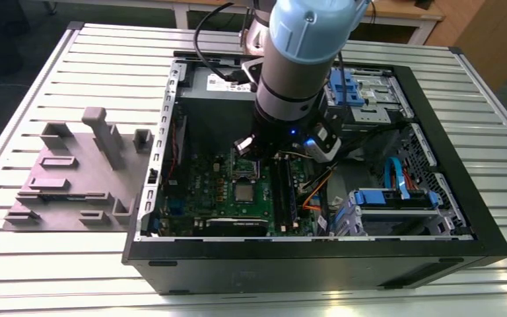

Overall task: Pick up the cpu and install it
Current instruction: 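Close the cpu cover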

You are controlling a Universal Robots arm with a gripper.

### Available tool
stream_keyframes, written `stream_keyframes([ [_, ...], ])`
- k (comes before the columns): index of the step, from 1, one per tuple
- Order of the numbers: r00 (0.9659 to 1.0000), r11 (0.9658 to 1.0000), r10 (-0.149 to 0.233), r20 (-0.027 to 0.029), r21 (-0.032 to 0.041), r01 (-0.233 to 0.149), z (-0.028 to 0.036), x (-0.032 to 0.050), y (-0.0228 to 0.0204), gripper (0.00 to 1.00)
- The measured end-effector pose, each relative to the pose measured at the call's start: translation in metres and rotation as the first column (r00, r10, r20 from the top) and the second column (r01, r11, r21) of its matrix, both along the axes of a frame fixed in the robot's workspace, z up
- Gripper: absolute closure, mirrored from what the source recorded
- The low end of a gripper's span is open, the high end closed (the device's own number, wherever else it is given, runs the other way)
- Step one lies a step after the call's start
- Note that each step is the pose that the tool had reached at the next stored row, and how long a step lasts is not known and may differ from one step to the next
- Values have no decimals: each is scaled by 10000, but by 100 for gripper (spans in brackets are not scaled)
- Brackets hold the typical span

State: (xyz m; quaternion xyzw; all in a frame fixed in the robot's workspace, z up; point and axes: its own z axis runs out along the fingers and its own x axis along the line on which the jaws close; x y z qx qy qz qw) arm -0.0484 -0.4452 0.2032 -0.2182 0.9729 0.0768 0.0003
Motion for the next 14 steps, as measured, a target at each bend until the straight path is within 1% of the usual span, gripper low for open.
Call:
stream_keyframes([
  [4,10000,9999,-1,1,109,1,-14,-2,4,90],
  [6,10000,9999,-1,2,138,1,-18,-2,5,90],
  [14,10000,9999,0,0,167,0,-27,-35,4,90],
])
